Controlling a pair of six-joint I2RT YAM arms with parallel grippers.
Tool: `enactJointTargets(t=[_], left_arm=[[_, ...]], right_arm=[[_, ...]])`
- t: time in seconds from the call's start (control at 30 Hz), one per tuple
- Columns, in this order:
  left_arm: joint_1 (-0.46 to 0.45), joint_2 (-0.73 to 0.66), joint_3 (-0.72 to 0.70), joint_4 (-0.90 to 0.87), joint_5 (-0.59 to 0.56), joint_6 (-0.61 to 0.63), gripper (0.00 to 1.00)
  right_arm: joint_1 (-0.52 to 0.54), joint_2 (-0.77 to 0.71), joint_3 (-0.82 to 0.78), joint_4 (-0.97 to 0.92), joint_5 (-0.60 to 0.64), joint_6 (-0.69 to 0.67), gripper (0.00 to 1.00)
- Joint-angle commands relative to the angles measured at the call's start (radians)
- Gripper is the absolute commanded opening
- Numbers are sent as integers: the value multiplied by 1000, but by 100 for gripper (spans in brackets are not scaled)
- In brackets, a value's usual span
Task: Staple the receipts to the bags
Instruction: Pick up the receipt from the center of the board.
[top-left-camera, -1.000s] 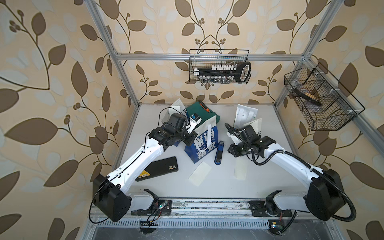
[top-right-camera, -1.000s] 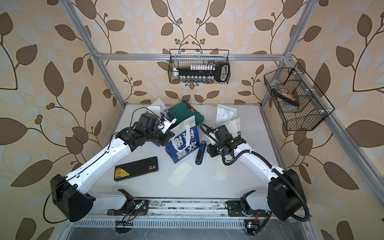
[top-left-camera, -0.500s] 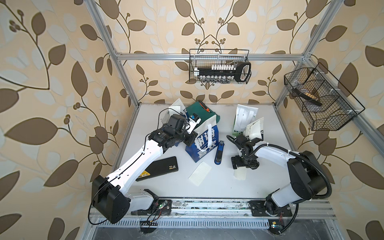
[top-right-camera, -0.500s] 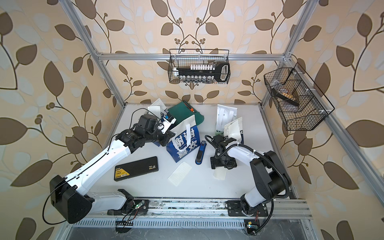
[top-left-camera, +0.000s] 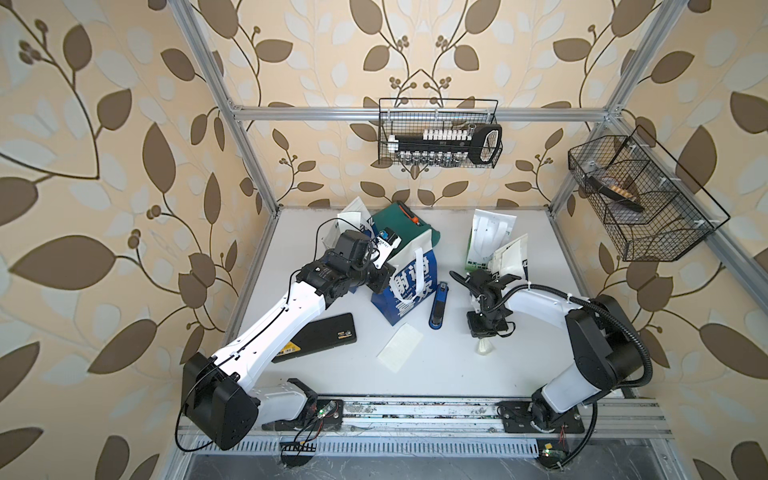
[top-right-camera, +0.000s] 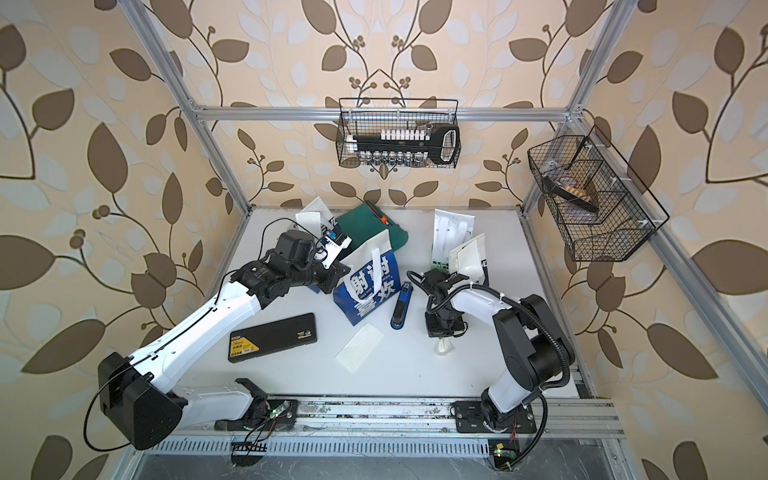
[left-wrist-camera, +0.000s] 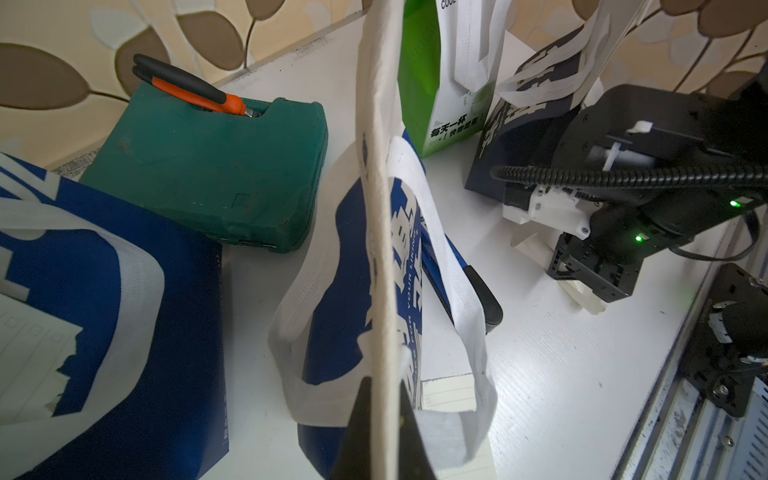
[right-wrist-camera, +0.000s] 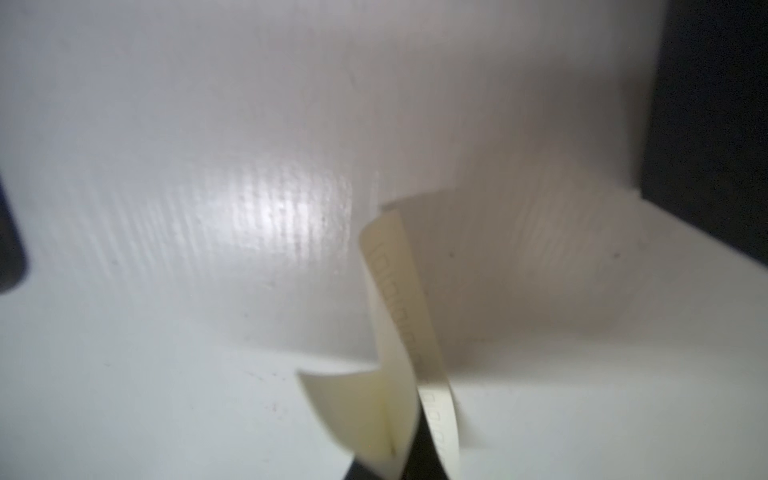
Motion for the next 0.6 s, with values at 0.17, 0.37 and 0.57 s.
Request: enactJointTargets(t=[0.17, 0.37, 0.57], left_arm=[[5, 13, 126, 9, 144, -25, 0], [22, 61, 179, -32, 231, -29, 0], [64, 85, 198, -28, 311, -35, 27]], right_arm=[[42, -251, 183, 80, -87, -93, 2], [142, -232, 397, 158, -191, -198, 3], [221, -144, 512, 210, -223, -250, 3]])
